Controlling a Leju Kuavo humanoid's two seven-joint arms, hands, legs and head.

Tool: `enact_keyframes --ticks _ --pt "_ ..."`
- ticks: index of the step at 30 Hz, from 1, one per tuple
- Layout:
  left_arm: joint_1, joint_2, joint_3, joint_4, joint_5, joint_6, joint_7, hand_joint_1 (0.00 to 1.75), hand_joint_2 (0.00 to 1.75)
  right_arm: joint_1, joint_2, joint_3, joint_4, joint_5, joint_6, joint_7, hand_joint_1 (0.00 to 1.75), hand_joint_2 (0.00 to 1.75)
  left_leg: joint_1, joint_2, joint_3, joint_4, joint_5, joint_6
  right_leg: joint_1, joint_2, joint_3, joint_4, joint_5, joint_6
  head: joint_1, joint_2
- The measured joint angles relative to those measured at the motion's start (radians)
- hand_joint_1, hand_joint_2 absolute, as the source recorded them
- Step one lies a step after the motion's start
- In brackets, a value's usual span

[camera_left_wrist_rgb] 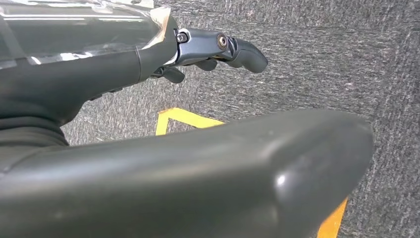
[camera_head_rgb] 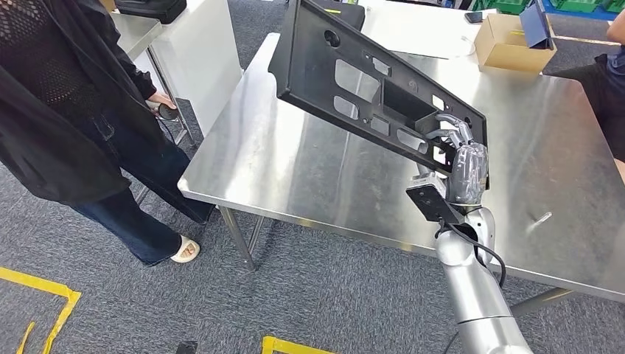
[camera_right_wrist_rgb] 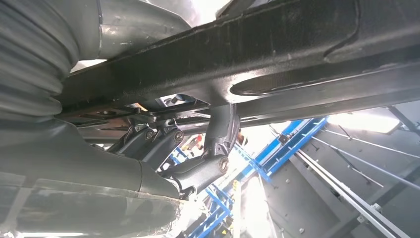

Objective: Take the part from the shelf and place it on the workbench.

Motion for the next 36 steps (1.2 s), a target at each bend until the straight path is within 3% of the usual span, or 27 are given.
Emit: enact_keyframes --ticks 1,2,3,4,5,7,9,12,13,14,16,18,21,23,25,27,28,29,30,32,34,36 --pt "0.0 0.0 0.0 0.0 0.0 0.0 -0.001 0.0 0.0 0.0 0.0 0.0 0.0 0.0 0.0 0.0 1.75 1.75 0.001 -0.001 0.008 0.0 -0.008 -0.005 -0.004 0.0 0.021 -0.074 0.049 0.016 0.001 0.0" --pt "0.0 0.001 0.0 0.0 0.0 0.0 -0.002 0.0 0.0 0.0 0.0 0.0 0.0 0.0 0.001 0.0 1.75 1.75 0.0 -0.003 0.016 0.002 -0.017 -0.011 -0.006 -0.002 0.04 -0.139 0.086 0.021 0.002 0.0" --pt "-0.001 0.001 0.0 0.0 0.0 0.0 -0.003 0.0 0.0 0.0 0.0 0.0 0.0 0.0 0.002 0.0 1.75 1.75 -0.001 -0.003 0.021 0.003 -0.025 -0.018 -0.006 -0.004 0.055 -0.183 0.111 0.016 0.002 0.0" --pt "-0.001 0.002 0.0 0.0 0.0 0.0 -0.004 0.0 0.0 0.001 0.001 0.0 0.0 0.0 0.003 0.0 1.75 1.75 -0.002 -0.003 0.024 0.006 -0.032 -0.024 -0.004 -0.005 0.062 -0.204 0.122 0.003 0.003 0.0" --pt "-0.001 0.003 0.0 0.0 0.001 -0.001 -0.004 0.0 0.0 0.001 0.001 0.0 -0.001 0.0 0.004 0.001 1.75 1.75 -0.003 -0.004 0.026 0.008 -0.036 -0.03 -0.001 -0.005 0.065 -0.205 0.119 -0.014 0.002 0.0" --pt "-0.001 0.004 0.0 0.0 0.001 -0.001 -0.005 0.0 0.0 0.001 0.001 0.0 -0.003 0.002 0.005 0.002 1.75 1.75 0.0 -0.001 0.023 0.024 -0.043 -0.038 -0.004 -0.003 0.078 -0.204 0.118 -0.033 0.002 0.0" --pt "-0.002 0.004 0.0 0.0 0.002 -0.002 -0.006 0.0 0.0 -0.003 0.001 -0.001 -0.006 0.003 0.006 0.002 1.75 1.75 0.004 0.003 -0.017 0.1 -0.068 -0.047 -0.007 -0.003 0.095 -0.205 0.109 -0.049 0.0 0.0" --pt "0.0 0.004 0.0 0.0 0.004 -0.002 -0.007 0.0 0.0 -0.006 0.005 0.0 -0.006 0.003 0.01 0.002 1.75 1.75 0.006 0.006 -0.142 0.287 -0.13 -0.059 0.0 -0.003 0.112 -0.205 0.093 -0.066 -0.003 0.0" --pt "0.001 0.005 0.001 0.0 0.006 -0.002 -0.007 0.0 0.0 -0.006 0.005 0.0 -0.006 0.003 0.012 0.003 1.75 1.75 0.007 0.006 -0.17 0.31 -0.129 -0.059 0.003 -0.002 0.117 -0.205 0.088 -0.068 -0.003 0.0" --pt "0.001 0.005 0.001 0.0 0.008 -0.002 -0.007 0.0 0.0 -0.006 0.006 0.0 -0.006 0.003 0.014 0.003 1.75 1.75 0.006 0.006 -0.179 0.297 -0.107 -0.057 0.005 -0.001 0.123 -0.205 0.082 -0.068 -0.003 0.0" --pt "0.002 0.005 0.001 0.0 0.009 -0.002 -0.009 0.0 0.0 -0.008 0.006 0.0 -0.006 0.004 0.018 0.003 1.75 1.75 0.005 0.007 -0.142 0.171 -0.016 -0.046 0.008 0.001 0.139 -0.205 0.069 -0.066 -0.003 0.0" --pt "0.0 0.007 0.001 0.0 0.009 -0.002 -0.01 0.0 0.0 -0.013 0.007 0.0 -0.006 0.005 0.019 0.003 1.75 1.75 -0.003 0.009 -0.093 0.051 0.035 -0.031 0.011 0.002 0.151 -0.205 0.058 -0.059 -0.002 0.0" --pt "0.0 0.008 0.001 0.0 0.01 -0.002 -0.011 0.0 0.0 -0.017 0.008 0.0 -0.006 0.005 0.02 0.005 1.75 1.75 -0.013 0.01 -0.068 0.017 0.032 -0.015 0.013 0.002 0.155 -0.208 0.046 -0.043 -0.003 0.0" --pt "0.001 0.008 0.001 0.0 0.01 -0.002 -0.011 0.0 0.0 -0.019 0.009 0.001 -0.007 0.006 0.02 0.006 1.75 1.75 -0.01 0.01 -0.053 0.004 0.036 -0.008 0.014 0.0 0.148 -0.189 0.033 -0.034 -0.002 0.0" --pt "-0.001 0.008 0.001 0.0 0.01 -0.002 -0.011 0.0 0.0 -0.022 0.008 0.002 -0.008 0.006 0.02 0.006 1.75 1.75 -0.006 0.01 -0.039 -0.006 0.035 -0.002 0.013 -0.002 0.096 -0.095 -0.003 -0.035 -0.001 0.0" --pt "-0.001 0.007 0.001 0.0 0.01 -0.002 -0.011 0.0 0.0 -0.02 0.008 0.002 -0.008 0.006 0.02 0.006 1.75 1.75 -0.007 0.009 -0.034 -0.007 0.028 0.002 0.012 -0.002 0.009 0.047 -0.041 -0.035 -0.001 0.0" --pt "-0.001 0.007 0.001 0.0 0.01 -0.002 -0.011 0.0 0.0 -0.017 0.008 0.002 -0.008 0.006 0.02 0.006 1.75 1.75 -0.006 0.009 -0.031 -0.006 0.024 0.001 0.01 -0.002 -0.023 0.089 -0.045 -0.03 -0.001 0.0" --pt "0.0 0.006 0.001 0.0 0.01 -0.001 -0.011 0.0 0.0 -0.015 0.008 0.002 -0.007 0.007 0.02 0.007 1.75 1.75 -0.005 0.007 -0.027 -0.004 0.019 0.0 0.007 -0.002 -0.037 0.09 -0.031 -0.02 -0.001 0.0" --pt "0.001 0.005 0.001 0.0 0.01 0.001 -0.01 0.0 0.0 -0.013 0.007 0.002 -0.007 0.008 0.02 0.008 1.75 1.75 -0.002 0.006 -0.021 -0.002 0.013 -0.004 0.003 -0.003 -0.029 0.049 0.0 -0.007 -0.001 0.0" --pt "0.001 0.004 0.001 0.0 0.01 0.006 -0.008 0.0 0.0 -0.013 0.008 0.003 -0.007 0.015 0.022 0.01 1.75 1.75 0.001 0.003 -0.011 0.006 -0.004 -0.015 -0.004 -0.004 0.025 -0.09 0.074 0.017 0.0 0.0" --pt "0.0 0.004 0.0 0.0 0.008 0.008 -0.003 0.0 0.0 -0.014 0.01 0.004 -0.006 0.02 0.027 0.012 1.75 1.75 0.001 0.001 -0.008 0.016 -0.018 -0.027 -0.006 -0.004 0.064 -0.176 0.109 0.015 0.002 0.0" --pt "-0.001 0.005 0.0 0.0 0.004 0.009 0.005 0.0 0.0 -0.017 0.016 0.007 -0.004 0.027 0.036 0.016 1.75 1.75 -0.001 0.0 -0.011 0.022 -0.025 -0.025 -0.008 -0.002 0.071 -0.189 0.113 0.001 0.002 0.0"
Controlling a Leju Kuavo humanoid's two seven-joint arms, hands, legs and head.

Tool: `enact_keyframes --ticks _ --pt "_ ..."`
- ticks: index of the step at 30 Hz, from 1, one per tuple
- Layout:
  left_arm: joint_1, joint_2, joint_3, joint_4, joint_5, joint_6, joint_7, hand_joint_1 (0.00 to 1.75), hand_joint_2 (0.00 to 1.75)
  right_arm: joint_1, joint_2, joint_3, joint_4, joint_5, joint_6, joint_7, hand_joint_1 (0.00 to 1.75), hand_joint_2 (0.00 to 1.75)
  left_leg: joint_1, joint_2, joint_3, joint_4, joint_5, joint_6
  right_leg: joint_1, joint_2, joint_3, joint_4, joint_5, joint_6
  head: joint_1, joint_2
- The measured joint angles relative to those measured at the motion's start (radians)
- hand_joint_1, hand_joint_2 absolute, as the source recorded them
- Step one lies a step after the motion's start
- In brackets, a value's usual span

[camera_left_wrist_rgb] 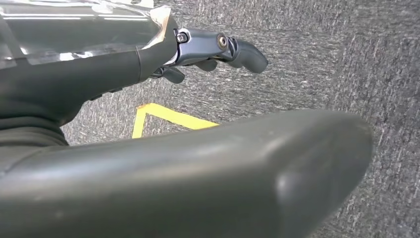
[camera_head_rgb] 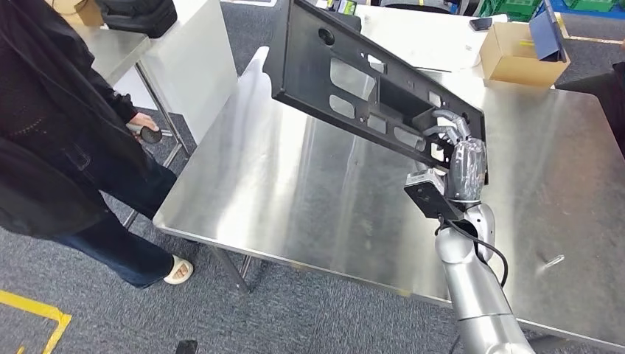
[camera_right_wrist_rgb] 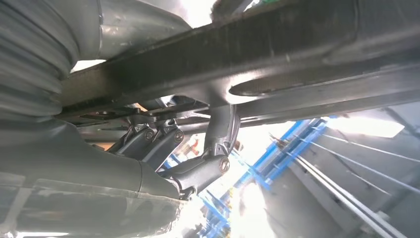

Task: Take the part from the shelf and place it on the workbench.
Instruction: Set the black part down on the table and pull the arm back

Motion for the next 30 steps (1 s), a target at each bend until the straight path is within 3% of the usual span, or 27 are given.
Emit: enact_keyframes --ticks 3,6,11,15,16,19,22,30 --pt "-0.002 0.0 -0.004 0.0 -0.01 0.0 0.012 0.0 0.0 -0.026 0.016 0.014 0.011 0.022 0.018 0.013 1.75 1.75 0.0 0.001 0.003 -0.005 0.0 0.021 0.0 0.006 -0.001 0.0 0.0 -0.004 -0.002 0.0" --pt "-0.008 -0.001 -0.011 0.0 -0.015 0.0 0.019 0.0 0.0 -0.061 0.03 0.033 0.028 0.036 0.026 0.022 1.75 1.75 0.001 0.004 0.008 -0.011 0.0 0.025 0.004 0.01 -0.001 0.0 -0.003 -0.01 -0.003 0.0" --pt "-0.011 -0.003 -0.016 0.0 -0.024 -0.001 0.023 0.0 0.0 -0.107 0.04 0.047 0.066 0.049 0.037 0.041 1.75 1.75 0.004 0.006 0.008 -0.014 0.002 0.015 0.011 0.01 -0.001 0.001 -0.004 -0.023 -0.003 0.0" --pt "-0.013 -0.003 -0.018 0.0 -0.026 -0.001 0.024 0.0 0.0 -0.121 0.042 0.05 0.08 0.055 0.039 0.048 1.75 1.75 0.004 0.007 0.008 -0.014 0.002 0.01 0.012 0.01 -0.001 0.001 -0.004 -0.025 -0.003 0.0" --pt "-0.015 -0.004 -0.019 0.0 -0.028 -0.001 0.025 0.0 0.0 -0.139 0.043 0.053 0.104 0.066 0.037 0.058 1.75 1.75 0.004 0.007 0.008 -0.014 0.002 0.004 0.012 0.01 -0.001 0.001 -0.004 -0.025 -0.003 0.0" --pt "-0.025 -0.01 -0.036 0.0 -0.039 -0.002 0.031 0.0 0.0 -0.314 0.049 0.067 0.398 0.173 -0.042 0.143 1.75 1.75 0.003 0.007 0.008 -0.012 0.004 -0.016 0.011 0.009 0.0 0.001 -0.002 -0.027 -0.002 0.0" --pt "-0.028 -0.01 -0.043 0.0 -0.044 -0.003 0.033 0.0 0.0 -0.397 0.037 0.068 0.585 0.224 -0.094 0.18 1.75 1.75 0.002 0.006 0.005 -0.008 0.004 -0.017 0.01 0.008 0.0 0.0 -0.001 -0.028 -0.002 0.0" --pt "-0.031 -0.007 -0.044 0.0 -0.045 -0.008 0.03 0.0 0.0 -0.451 -0.051 0.041 0.768 0.264 -0.137 0.265 1.75 1.75 -0.004 0.004 0.002 -0.006 0.002 -0.013 0.006 0.006 0.0 -0.003 -0.001 -0.027 -0.002 0.0"
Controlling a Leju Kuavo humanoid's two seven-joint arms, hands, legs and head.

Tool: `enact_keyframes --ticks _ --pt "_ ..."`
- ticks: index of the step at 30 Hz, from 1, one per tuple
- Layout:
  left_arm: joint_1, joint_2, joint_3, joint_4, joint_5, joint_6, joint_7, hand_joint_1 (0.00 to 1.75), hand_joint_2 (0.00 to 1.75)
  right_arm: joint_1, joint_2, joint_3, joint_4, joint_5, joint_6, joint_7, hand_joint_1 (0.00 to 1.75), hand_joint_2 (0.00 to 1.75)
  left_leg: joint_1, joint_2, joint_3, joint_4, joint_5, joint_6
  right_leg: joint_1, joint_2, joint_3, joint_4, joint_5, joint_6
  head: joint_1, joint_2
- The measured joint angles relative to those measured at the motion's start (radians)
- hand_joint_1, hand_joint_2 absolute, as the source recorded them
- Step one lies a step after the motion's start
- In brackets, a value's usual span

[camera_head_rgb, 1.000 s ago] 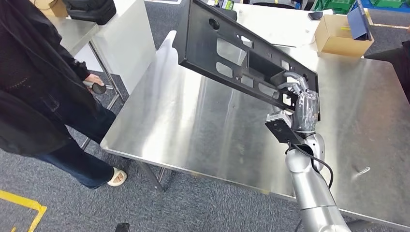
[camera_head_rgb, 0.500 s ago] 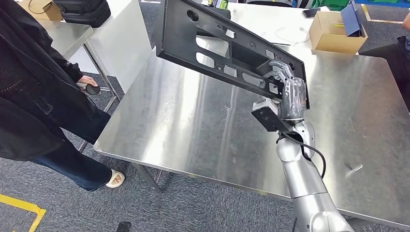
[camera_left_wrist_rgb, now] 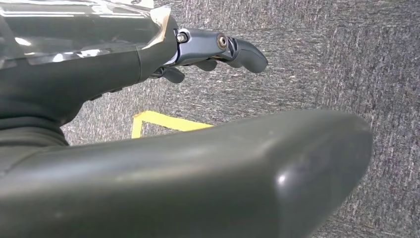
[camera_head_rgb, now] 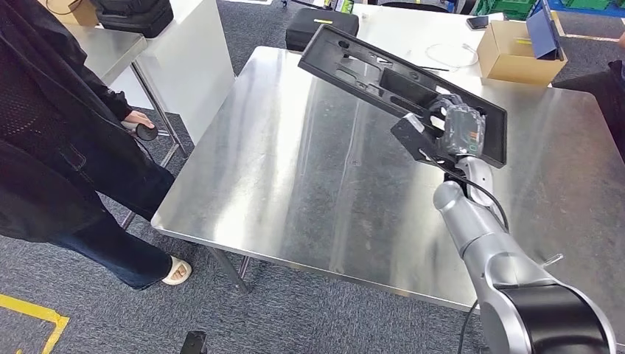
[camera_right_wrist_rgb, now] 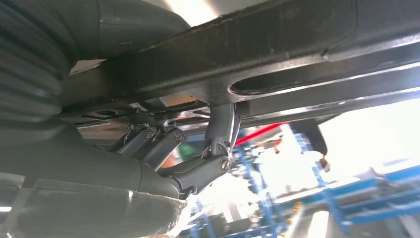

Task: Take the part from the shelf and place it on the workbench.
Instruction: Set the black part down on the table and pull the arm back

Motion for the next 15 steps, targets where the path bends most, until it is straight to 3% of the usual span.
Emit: enact_keyframes --ticks 10,15 --pt "0.001 0.005 0.0 0.0 0.005 -0.001 -0.01 0.0 0.0 0.009 -0.089 -0.053 0.084 0.011 -0.014 0.039 1.75 1.75 -0.001 0.001 0.001 0.0 -0.002 0.004 -0.001 0.001 0.0 -0.001 0.0 0.0 0.0 0.0" --pt "0.005 0.005 0.0 0.0 0.008 0.0 -0.017 0.0 0.0 0.046 -0.116 -0.097 0.105 -0.013 -0.03 0.02 1.75 1.75 0.0 0.001 0.0 0.0 -0.002 0.004 -0.001 0.001 0.0 0.0 0.0 0.0 0.0 0.0"
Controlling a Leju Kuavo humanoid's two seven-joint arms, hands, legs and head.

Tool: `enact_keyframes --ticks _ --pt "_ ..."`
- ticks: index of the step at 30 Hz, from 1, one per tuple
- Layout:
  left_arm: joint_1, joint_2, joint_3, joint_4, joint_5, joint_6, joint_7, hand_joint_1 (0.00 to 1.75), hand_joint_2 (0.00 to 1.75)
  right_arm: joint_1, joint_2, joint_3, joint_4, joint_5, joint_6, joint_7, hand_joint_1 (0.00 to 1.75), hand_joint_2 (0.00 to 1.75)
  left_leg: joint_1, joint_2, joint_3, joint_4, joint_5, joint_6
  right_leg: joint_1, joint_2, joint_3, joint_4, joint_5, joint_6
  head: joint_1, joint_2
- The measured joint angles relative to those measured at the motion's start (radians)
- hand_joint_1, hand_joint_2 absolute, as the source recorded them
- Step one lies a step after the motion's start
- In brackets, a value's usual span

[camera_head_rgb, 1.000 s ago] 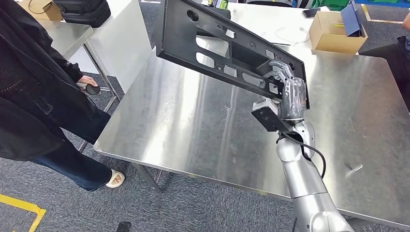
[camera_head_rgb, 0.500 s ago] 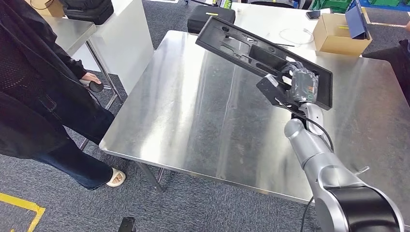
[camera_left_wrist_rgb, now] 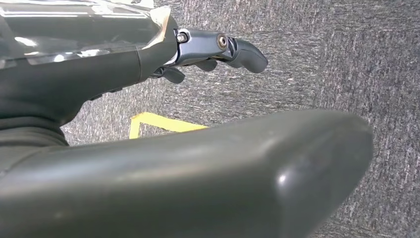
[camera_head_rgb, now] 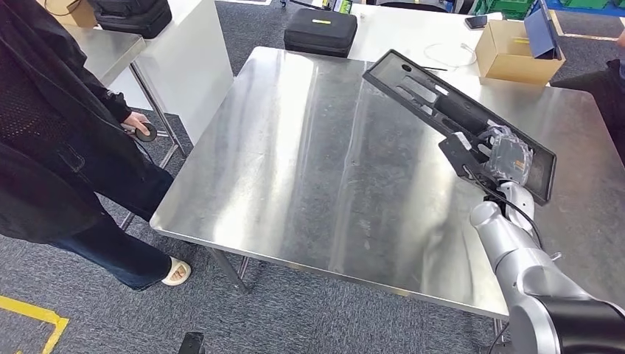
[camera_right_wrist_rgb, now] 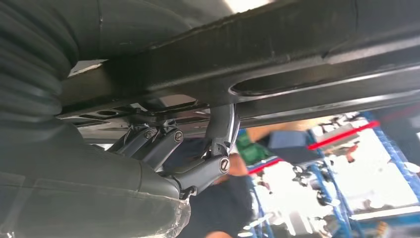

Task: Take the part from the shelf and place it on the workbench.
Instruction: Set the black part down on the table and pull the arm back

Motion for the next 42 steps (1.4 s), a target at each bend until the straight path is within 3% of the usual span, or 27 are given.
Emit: enact_keyframes --ticks 11,15,20,24,39,42 --pt "0.004 0.0 -0.002 0.0 -0.007 0.026 0.001 0.0 0.0 0.093 -0.008 -0.074 0.019 -0.008 0.012 -0.097 1.75 1.75 0.0 0.0 0.0 0.0 0.0 0.0 0.0 0.0 0.0 0.0 0.0 0.0 0.0 0.0" --pt "0.008 0.001 -0.011 0.0 -0.015 0.074 0.018 0.0 1.75 0.132 0.003 -0.084 0.027 0.014 0.024 -0.102 0.0 0.0 0.0 0.0 0.0 0.0 0.0 0.0 0.0 0.0 0.0 0.0 0.0 0.0 0.0 0.0" --pt "0.015 0.002 -0.014 0.0 -0.015 0.111 0.044 0.0 1.75 0.152 0.012 -0.089 0.036 0.022 0.032 -0.099 0.0 0.0 0.0 0.0 0.0 0.0 0.0 0.0 0.0 0.0 0.0 0.0 0.0 0.0 0.0 0.0" --pt "0.02 0.002 -0.014 0.0 -0.012 0.108 0.047 0.0 0.0 0.153 0.014 -0.095 0.038 0.027 0.035 -0.097 0.0 0.0 0.0 0.0 0.001 0.0 0.0 0.0 0.0 0.0 0.001 0.0 0.0 0.0 0.0 0.0" --pt "0.026 0.004 -0.017 0.0 -0.02 0.078 0.064 0.0 0.0 0.144 0.026 -0.098 0.039 0.08 0.055 -0.083 0.0 0.0 -0.001 0.0 0.003 0.0 0.0 0.001 0.0 0.0 0.004 0.0 0.0 0.0 0.0 0.0" --pt "0.026 0.005 -0.017 0.0 -0.021 0.074 0.065 0.0 0.0 0.136 0.027 -0.098 0.039 0.086 0.111 -0.091 0.0 0.0 -0.001 0.0 0.003 0.0 0.0 0.001 0.0 0.0 0.005 0.0 0.0 0.0 0.0 0.0"
